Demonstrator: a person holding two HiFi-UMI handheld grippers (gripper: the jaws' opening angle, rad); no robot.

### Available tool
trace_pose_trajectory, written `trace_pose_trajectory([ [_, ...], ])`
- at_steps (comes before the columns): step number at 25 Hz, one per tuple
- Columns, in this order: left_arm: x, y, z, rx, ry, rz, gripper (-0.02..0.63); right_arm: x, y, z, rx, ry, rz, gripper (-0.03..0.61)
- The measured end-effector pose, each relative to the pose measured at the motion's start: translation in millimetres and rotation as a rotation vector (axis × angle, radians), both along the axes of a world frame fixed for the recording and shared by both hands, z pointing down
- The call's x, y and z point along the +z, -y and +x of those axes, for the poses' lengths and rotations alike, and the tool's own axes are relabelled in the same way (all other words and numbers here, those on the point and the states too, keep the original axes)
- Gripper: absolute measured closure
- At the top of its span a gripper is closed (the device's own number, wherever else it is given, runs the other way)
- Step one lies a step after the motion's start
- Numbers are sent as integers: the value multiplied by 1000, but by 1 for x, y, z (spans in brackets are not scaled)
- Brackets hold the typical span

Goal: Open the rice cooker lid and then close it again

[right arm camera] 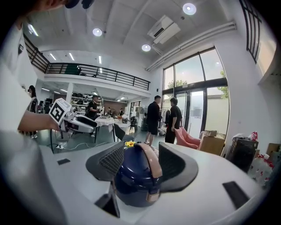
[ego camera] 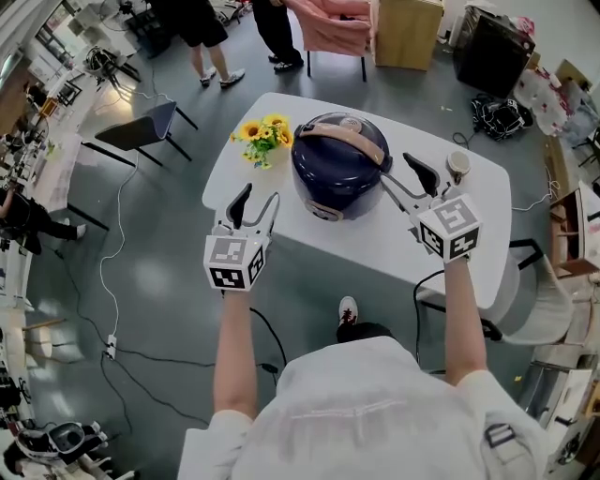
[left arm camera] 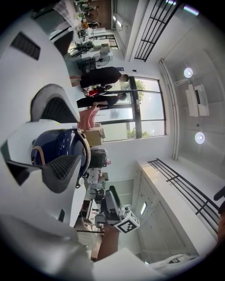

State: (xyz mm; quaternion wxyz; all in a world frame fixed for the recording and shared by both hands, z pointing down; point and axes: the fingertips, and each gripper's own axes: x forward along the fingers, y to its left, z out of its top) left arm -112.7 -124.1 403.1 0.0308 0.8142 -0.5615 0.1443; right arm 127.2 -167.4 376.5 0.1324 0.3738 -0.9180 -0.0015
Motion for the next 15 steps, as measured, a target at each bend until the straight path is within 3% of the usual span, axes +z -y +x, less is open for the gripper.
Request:
trace_pose_trajectory([
  [15, 11, 69, 0, 1, -10, -24, 376, 23, 55, -28, -93, -65, -57, 327],
])
